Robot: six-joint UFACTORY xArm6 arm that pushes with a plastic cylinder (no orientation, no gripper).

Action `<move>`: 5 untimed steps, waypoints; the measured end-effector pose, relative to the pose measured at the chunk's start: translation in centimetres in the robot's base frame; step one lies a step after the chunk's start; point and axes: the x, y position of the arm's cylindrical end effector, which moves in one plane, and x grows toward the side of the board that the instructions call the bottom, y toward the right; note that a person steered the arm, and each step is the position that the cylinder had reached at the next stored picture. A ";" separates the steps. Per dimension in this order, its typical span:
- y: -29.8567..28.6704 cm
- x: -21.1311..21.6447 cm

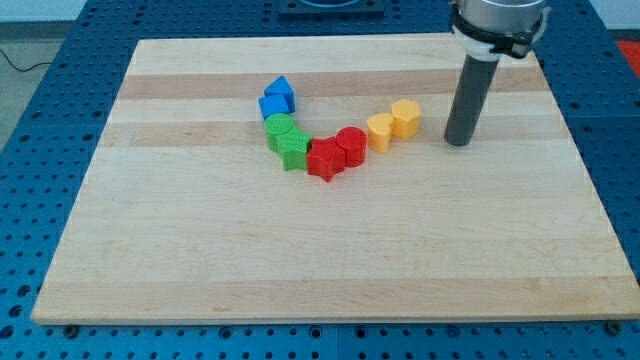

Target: Move red circle towards left bottom corner of the board

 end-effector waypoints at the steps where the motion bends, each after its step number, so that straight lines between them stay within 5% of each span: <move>1: 0.1 -0.4; 5: -2.6 -0.4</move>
